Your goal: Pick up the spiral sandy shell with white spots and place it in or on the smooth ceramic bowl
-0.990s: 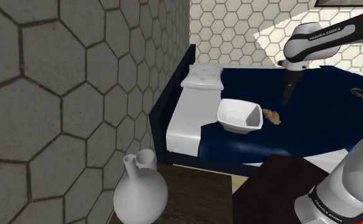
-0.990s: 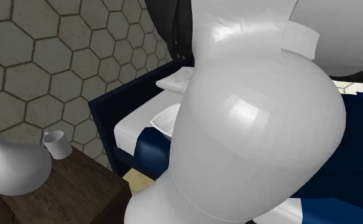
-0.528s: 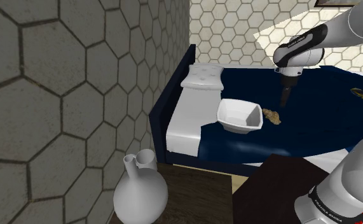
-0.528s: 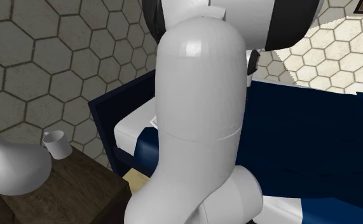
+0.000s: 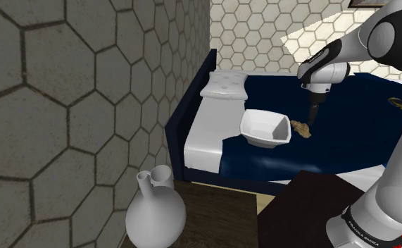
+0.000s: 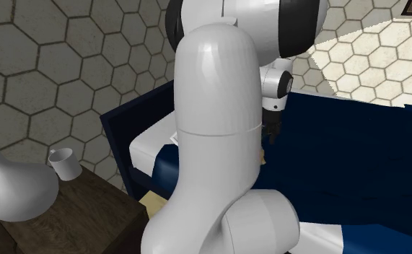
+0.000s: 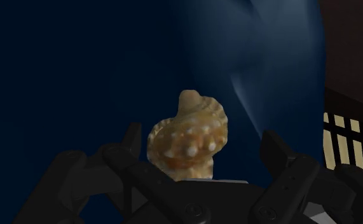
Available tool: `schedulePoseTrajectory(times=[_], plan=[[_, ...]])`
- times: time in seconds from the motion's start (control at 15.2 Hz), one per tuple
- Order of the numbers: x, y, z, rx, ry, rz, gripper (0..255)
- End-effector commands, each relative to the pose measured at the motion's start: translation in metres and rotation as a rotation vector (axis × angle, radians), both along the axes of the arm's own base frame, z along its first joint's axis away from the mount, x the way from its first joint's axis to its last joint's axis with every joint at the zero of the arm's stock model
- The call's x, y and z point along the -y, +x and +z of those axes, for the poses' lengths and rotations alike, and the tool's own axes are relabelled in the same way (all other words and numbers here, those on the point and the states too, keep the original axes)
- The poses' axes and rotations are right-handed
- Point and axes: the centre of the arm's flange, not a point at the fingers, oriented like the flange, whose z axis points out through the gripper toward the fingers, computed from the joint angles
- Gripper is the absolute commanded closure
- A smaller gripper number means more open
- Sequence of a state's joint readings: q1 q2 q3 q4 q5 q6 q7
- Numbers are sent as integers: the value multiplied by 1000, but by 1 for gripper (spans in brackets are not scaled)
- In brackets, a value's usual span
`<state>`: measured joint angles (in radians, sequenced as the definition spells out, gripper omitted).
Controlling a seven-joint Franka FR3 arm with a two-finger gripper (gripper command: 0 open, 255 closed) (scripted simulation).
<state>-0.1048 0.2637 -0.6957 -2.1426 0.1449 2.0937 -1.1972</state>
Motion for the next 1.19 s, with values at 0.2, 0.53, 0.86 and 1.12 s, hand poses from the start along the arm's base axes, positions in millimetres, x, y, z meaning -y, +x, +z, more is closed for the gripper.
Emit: schedulePoseTrajectory(times=[0.2,0.53,0.86,1.12], plan=[[-2,-4,-13,0,0,0,0],[-2,-4,-13,0,0,0,0],[-2,-4,-13,0,0,0,255],[-2,-3,-14,0,0,0,255]])
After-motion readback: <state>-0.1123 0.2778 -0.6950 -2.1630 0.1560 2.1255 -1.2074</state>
